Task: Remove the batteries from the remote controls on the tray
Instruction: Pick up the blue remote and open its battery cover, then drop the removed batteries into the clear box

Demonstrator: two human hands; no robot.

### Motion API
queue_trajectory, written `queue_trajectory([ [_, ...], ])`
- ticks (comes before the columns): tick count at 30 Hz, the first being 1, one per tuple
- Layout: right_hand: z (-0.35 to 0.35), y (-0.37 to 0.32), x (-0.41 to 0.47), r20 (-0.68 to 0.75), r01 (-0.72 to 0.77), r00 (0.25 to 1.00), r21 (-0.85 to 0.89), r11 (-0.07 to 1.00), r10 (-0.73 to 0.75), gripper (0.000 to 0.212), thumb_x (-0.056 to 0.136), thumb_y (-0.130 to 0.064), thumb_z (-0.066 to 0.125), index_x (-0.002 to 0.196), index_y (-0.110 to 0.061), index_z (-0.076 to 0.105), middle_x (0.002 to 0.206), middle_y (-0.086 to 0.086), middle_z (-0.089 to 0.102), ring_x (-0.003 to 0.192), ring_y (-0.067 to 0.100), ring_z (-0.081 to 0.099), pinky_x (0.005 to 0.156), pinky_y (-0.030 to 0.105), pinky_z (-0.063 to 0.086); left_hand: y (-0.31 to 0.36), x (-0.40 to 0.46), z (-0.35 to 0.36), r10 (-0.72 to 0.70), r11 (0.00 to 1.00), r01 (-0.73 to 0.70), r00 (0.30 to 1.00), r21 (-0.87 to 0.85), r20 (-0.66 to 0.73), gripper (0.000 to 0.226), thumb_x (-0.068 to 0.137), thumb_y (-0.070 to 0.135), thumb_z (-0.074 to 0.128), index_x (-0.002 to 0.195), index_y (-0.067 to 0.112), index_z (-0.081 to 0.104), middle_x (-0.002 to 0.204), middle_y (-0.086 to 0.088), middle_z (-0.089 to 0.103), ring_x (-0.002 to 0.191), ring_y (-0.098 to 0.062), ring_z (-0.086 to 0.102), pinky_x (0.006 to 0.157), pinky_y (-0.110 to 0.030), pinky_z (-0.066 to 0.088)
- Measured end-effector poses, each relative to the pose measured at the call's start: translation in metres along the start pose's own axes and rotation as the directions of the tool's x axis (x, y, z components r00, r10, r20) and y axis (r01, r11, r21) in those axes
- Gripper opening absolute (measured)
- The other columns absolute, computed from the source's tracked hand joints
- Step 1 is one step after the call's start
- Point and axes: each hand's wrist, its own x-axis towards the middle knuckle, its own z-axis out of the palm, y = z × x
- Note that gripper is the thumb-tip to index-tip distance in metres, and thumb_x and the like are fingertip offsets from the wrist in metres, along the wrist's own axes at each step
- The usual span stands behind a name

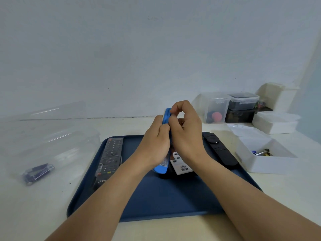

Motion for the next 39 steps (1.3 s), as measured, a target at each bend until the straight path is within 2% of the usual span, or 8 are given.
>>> queue_trajectory([
  [8,-0.007,0.006,0.005,-0.076,-0.186,0.977,0.135,0.973,0.197,0.029,0.090,0.000,0.046,0.086,-0.028,0.053,0.079,-0.006,0.052,0.068,0.018,0.053,0.056,0.034,0.047,0.000,0.005,0.008,-0.081,0.991,0.085,0.996,-0.102,0.043,0.026,0.107,0.013,0.028,0.116,-0.001,0.048,0.081,-0.010,0.051,0.047,-0.002,0.050,0.044,-0.018,0.044],
  [15,-0.048,-0.011,0.030,-0.221,-0.312,0.918,0.115,0.943,0.330,0.025,0.090,0.000,0.049,0.085,-0.018,0.066,0.067,-0.002,0.054,0.047,0.009,0.043,0.049,0.027,0.040,0.000,0.005,0.016,-0.210,0.902,0.227,0.974,-0.366,0.087,0.016,0.108,0.021,0.033,0.100,0.014,0.044,0.079,-0.015,0.059,0.051,-0.021,0.054,0.044,-0.029,0.048],
  [19,-0.145,-0.027,0.050,-0.147,-0.364,0.931,-0.350,0.863,0.333,0.029,0.087,0.001,0.045,0.084,-0.012,0.071,0.065,0.005,0.057,0.049,0.017,0.052,0.043,0.023,0.035,-0.005,0.003,0.023,-0.205,0.883,0.244,0.969,-0.400,0.139,0.019,0.108,0.024,0.036,0.095,0.016,0.047,0.080,-0.013,0.063,0.058,-0.025,0.056,0.055,-0.036,0.050],
  [22,-0.182,-0.010,0.054,-0.075,-0.373,0.882,-0.715,0.591,0.465,0.035,0.089,0.002,0.037,0.097,-0.001,0.071,0.073,0.012,0.061,0.059,0.026,0.058,0.047,0.027,0.041,-0.006,0.004,0.025,-0.194,0.894,0.233,0.971,-0.384,0.139,0.019,0.108,0.024,0.036,0.098,0.015,0.048,0.077,-0.010,0.065,0.057,-0.025,0.057,0.055,-0.037,0.051],
  [26,-0.198,0.009,0.054,0.089,-0.218,0.786,-0.886,0.409,0.612,0.041,0.092,0.003,0.038,0.116,-0.012,0.068,0.103,0.008,0.068,0.085,0.023,0.059,0.068,0.029,0.050,-0.006,0.003,0.025,-0.199,0.889,0.234,0.972,-0.394,0.129,0.019,0.109,0.024,0.035,0.100,0.016,0.049,0.079,-0.013,0.065,0.055,-0.023,0.058,0.055,-0.037,0.051],
  [32,-0.179,-0.029,0.048,0.081,-0.071,0.975,-0.769,0.635,0.208,0.028,0.090,-0.003,0.052,0.105,-0.013,0.073,0.095,0.001,0.071,0.084,0.019,0.063,0.075,0.029,0.049,-0.005,0.003,0.016,-0.216,0.887,0.236,0.972,-0.397,0.095,0.016,0.108,0.023,0.036,0.102,0.015,0.048,0.079,-0.014,0.062,0.053,-0.022,0.055,0.050,-0.033,0.049],
  [35,-0.120,-0.048,0.028,0.259,-0.094,0.937,-0.464,0.881,0.236,0.023,0.089,-0.001,0.055,0.096,-0.012,0.073,0.079,0.007,0.074,0.075,0.021,0.072,0.075,0.035,0.061,-0.004,0.002,0.004,-0.199,0.903,0.201,0.979,-0.379,0.044,0.015,0.106,0.028,0.043,0.101,0.019,0.054,0.082,-0.013,0.058,0.055,-0.020,0.053,0.049,-0.031,0.045],
  [39,-0.039,-0.049,0.010,0.429,0.071,0.895,-0.402,0.913,0.120,0.022,0.087,-0.002,0.059,0.092,-0.016,0.074,0.077,-0.004,0.072,0.070,0.009,0.066,0.068,0.016,0.052,0.003,-0.002,-0.036,-0.213,0.915,0.149,0.967,-0.375,-0.136,0.006,0.099,0.026,0.060,0.096,0.021,0.060,0.077,-0.008,0.052,0.053,-0.017,0.044,0.046,-0.029,0.038],
])
